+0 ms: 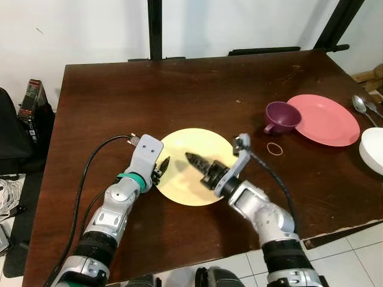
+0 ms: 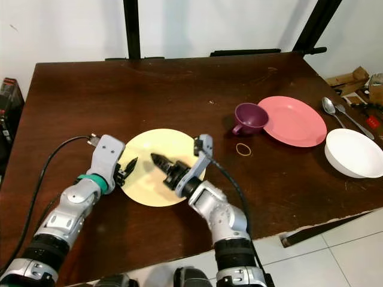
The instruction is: Setting the table
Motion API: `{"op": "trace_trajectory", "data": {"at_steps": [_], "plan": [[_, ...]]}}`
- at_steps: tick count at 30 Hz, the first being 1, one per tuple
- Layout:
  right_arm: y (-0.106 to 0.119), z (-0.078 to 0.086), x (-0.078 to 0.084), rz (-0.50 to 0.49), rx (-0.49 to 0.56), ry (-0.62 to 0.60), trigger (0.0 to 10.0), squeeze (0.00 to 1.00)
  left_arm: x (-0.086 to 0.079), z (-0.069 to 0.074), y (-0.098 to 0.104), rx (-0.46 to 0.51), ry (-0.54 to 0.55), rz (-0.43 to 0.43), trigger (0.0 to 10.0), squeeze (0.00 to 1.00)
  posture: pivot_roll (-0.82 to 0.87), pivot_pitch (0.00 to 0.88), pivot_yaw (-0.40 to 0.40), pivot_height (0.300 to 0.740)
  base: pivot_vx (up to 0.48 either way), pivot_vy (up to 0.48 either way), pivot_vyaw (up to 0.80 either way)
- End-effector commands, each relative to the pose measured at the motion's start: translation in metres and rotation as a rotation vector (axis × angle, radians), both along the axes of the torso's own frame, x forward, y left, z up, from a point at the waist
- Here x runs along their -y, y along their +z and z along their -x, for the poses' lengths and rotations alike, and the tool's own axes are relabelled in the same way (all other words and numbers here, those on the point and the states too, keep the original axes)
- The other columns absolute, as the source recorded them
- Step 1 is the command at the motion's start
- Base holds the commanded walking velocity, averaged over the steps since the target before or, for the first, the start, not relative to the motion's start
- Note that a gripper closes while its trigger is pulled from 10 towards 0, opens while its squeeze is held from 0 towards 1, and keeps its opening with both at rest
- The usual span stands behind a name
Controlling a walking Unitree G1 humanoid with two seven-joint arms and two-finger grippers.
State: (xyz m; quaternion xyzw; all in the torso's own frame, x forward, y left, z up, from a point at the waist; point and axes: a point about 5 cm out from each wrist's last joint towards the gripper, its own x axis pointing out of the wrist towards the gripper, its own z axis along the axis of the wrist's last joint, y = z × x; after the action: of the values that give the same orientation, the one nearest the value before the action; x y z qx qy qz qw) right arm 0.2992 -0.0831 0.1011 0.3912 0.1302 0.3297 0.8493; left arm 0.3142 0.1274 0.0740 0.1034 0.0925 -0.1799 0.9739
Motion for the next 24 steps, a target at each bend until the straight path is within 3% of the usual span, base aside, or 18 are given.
{"op": "trace_trajectory", "data": {"at_steps": [1, 2, 3, 5, 6, 9, 10, 11, 13, 14, 15, 19, 24], "plan": [[0.007, -0.002, 0.005, -0.023, 0.030, -0.018, 0.0, 0.00, -0.008, -0.001, 0.006, 0.007, 0.054, 0.075, 10.0, 0.00, 0.00, 0.008, -0.018, 0.740, 0.000, 0.000, 0.00], [0.007, -0.002, 0.005, -0.023, 0.030, -0.018, 0.0, 0.00, -0.008, -0.001, 0.006, 0.007, 0.054, 0.075, 10.0, 0.00, 0.00, 0.008, -0.018, 0.740, 0.000, 0.000, 0.00], [0.013, -0.003, 0.009, -0.034, 0.050, -0.032, 0.0, 0.00, -0.014, -0.009, 0.027, 0.082, 0.078, 0.133, 10.0, 0.00, 0.01, 0.006, -0.016, 0.740, 0.000, 0.000, 0.00], [0.013, -0.003, 0.009, -0.034, 0.050, -0.032, 0.0, 0.00, -0.014, -0.009, 0.027, 0.082, 0.078, 0.133, 10.0, 0.00, 0.01, 0.006, -0.016, 0.740, 0.000, 0.000, 0.00], [0.023, -0.007, 0.019, -0.020, 0.091, -0.068, 0.0, 0.00, -0.022, -0.018, 0.054, 0.167, 0.076, 0.161, 10.0, 0.00, 0.01, 0.000, -0.012, 0.740, 0.000, 0.000, 0.00], [0.025, -0.009, 0.022, -0.003, 0.102, -0.085, 0.0, 0.00, -0.023, -0.019, 0.057, 0.176, 0.065, 0.146, 10.0, 0.00, 0.01, 0.000, -0.012, 0.740, 0.000, 0.000, 0.00], [0.027, -0.009, 0.026, 0.024, 0.116, -0.098, 4.2, 0.00, -0.022, -0.018, 0.054, 0.171, 0.051, 0.117, 10.0, 0.00, 0.01, 0.000, -0.009, 0.740, 0.000, 0.000, 0.00], [0.028, -0.010, 0.032, 0.047, 0.129, -0.122, 10.0, 0.00, -0.019, -0.017, 0.049, 0.158, 0.037, 0.097, 10.0, 0.00, 0.01, 0.000, -0.009, 0.740, 0.000, 0.000, 0.00], [0.028, -0.010, 0.032, 0.047, 0.129, -0.122, 10.0, 0.00, -0.019, -0.017, 0.049, 0.158, 0.037, 0.097, 10.0, 0.00, 0.01, 0.000, -0.009, 0.740, 0.000, 0.000, 0.00], [0.029, -0.010, 0.042, 0.078, 0.143, -0.162, 10.0, 0.00, -0.015, -0.012, 0.040, 0.139, 0.015, 0.066, 10.0, 0.00, 0.00, 0.000, -0.009, 0.740, 0.000, 0.000, 0.00], [0.029, -0.010, 0.042, 0.078, 0.143, -0.162, 10.0, 0.00, -0.015, -0.012, 0.040, 0.139, 0.015, 0.066, 10.0, 0.00, 0.00, 0.000, -0.009, 0.740, 0.000, 0.000, 0.00], [0.030, -0.008, 0.073, 0.136, 0.145, -0.283, 10.0, 0.00, 0.004, 0.006, 0.018, 0.104, -0.093, 0.021, 10.0, 0.00, -0.01, 0.000, -0.012, 0.740, 0.000, 0.000, 0.00], [0.028, -0.006, 0.090, 0.153, 0.132, -0.338, 10.0, 0.00, 0.012, 0.011, 0.022, 0.145, -0.154, 0.015, 10.0, 0.00, -0.01, 0.000, -0.011, 0.740, 0.000, 0.000, 0.00]]}}
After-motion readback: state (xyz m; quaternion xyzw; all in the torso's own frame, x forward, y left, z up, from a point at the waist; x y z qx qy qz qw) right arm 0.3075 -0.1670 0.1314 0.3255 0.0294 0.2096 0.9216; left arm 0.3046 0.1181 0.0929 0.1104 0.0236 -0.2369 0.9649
